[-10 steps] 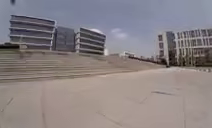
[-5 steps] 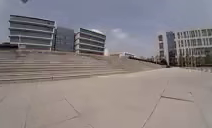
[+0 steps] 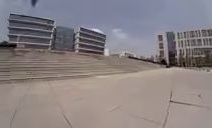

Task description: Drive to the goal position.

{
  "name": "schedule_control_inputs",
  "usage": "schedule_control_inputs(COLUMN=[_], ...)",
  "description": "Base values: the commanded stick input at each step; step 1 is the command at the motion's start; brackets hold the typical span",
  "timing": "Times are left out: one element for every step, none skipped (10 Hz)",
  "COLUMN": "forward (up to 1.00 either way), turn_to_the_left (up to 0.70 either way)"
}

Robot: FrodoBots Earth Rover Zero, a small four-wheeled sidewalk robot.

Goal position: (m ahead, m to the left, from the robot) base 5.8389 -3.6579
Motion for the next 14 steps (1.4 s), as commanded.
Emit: schedule_control_inputs(forward=[0.7, 0.7, 0.7, 0.7, 0.7, 0.7, 0.7, 0.7, 0.7, 0.7, 0.7, 0.7, 0.7, 0.7], turn_to_the_left=[0.0, 0.0, 0.0, 0.0, 0.0, 0.0, 0.0, 0.0, 0.0, -0.06, -0.3, -0.25, -0.12, 0.0])
